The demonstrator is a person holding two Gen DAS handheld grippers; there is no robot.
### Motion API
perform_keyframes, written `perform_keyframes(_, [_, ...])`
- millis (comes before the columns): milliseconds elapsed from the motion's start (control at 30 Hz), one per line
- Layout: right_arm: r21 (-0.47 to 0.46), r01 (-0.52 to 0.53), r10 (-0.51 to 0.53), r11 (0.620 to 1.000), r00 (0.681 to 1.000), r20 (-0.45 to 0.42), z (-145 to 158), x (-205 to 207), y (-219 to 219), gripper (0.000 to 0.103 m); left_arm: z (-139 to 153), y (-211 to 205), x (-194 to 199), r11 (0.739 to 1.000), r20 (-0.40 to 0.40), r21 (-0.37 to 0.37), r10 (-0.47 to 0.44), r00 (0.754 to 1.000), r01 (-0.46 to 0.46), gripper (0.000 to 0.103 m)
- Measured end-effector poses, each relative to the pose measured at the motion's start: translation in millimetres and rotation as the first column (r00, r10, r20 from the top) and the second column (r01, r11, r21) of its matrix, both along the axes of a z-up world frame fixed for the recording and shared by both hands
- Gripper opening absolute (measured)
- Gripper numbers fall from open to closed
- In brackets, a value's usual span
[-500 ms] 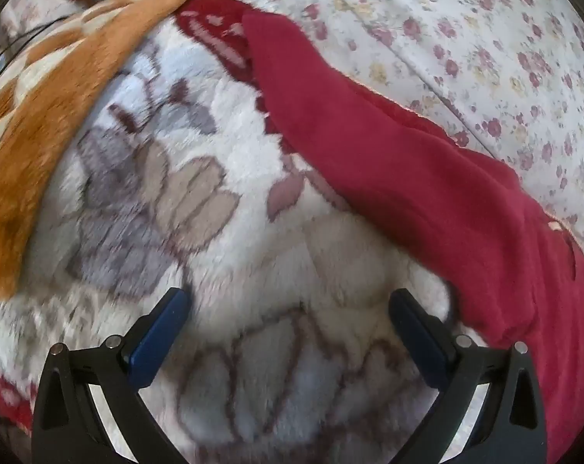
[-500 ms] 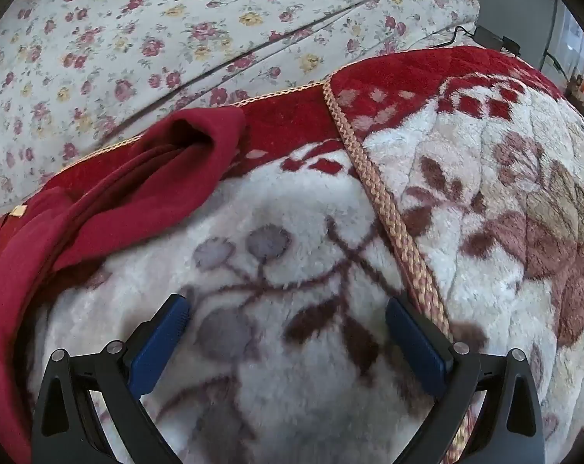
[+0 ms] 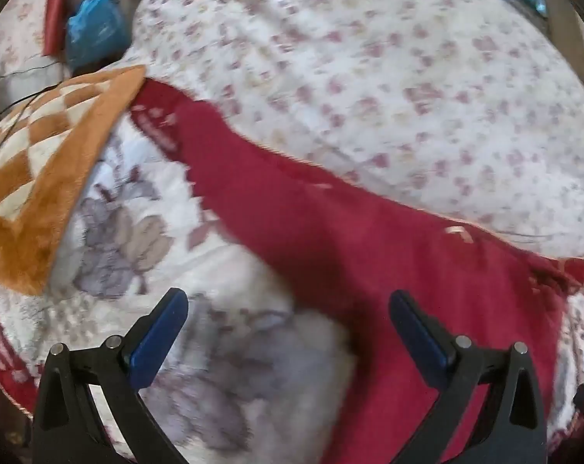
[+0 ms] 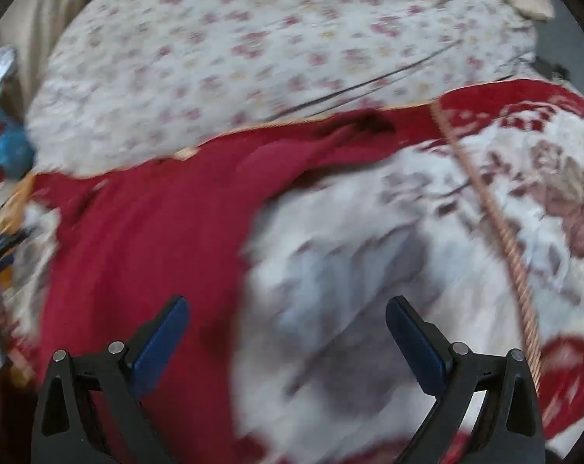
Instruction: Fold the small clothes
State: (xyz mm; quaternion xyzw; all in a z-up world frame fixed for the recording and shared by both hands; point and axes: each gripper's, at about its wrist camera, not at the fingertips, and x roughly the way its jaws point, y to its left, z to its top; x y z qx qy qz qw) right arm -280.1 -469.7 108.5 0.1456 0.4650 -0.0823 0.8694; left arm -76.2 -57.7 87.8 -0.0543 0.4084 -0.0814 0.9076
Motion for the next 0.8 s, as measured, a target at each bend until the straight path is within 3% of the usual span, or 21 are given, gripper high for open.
perform_keyframes(67, [0.034, -0.051, 0.051, 0.998, 0.999, 0.000, 10.4, -5.0, 24.1, 0.103, 5.7, -1.6, -8.0, 0.999, 0.018, -0.045, -0.028, 0.999, 0.029, 0.103])
perform_keyframes(133, [0.076, -0.112, 0.112, 0.991, 0.994, 0.005, 27.1, -3.9, 49.3, 0.103, 8.8, -8.4, -2.2, 0.999, 0.008, -0.042, -0.032, 0.999, 0.032, 0.103])
perform_keyframes(300, [0.094, -0.225, 0.217, 0.970, 0.972, 0.087, 59.0, 7.6, 99.1, 0.103, 17.8, -26.6, -13.2, 0.999, 0.045, 0.013, -0.043, 0.998, 0.043, 0.103])
perform_keyframes(533, [-0.150, -0.139, 0.160, 0.979, 0.978, 0.138, 62.2, 67.2, 141.7, 0.103, 13.2, -39.9, -14.4, 0.995, 0.054, 0.082, -0.064, 0.997, 0.059, 0.103])
perform_keyframes(800, [-0.183, -0.040, 0.063, 0.982, 0.991, 0.118, 40.6, 135.8, 138.4, 0.103, 3.2, -38.7, -3.6, 0.994, 0.049, 0.112, -0.018, 0.999, 0.012, 0.103])
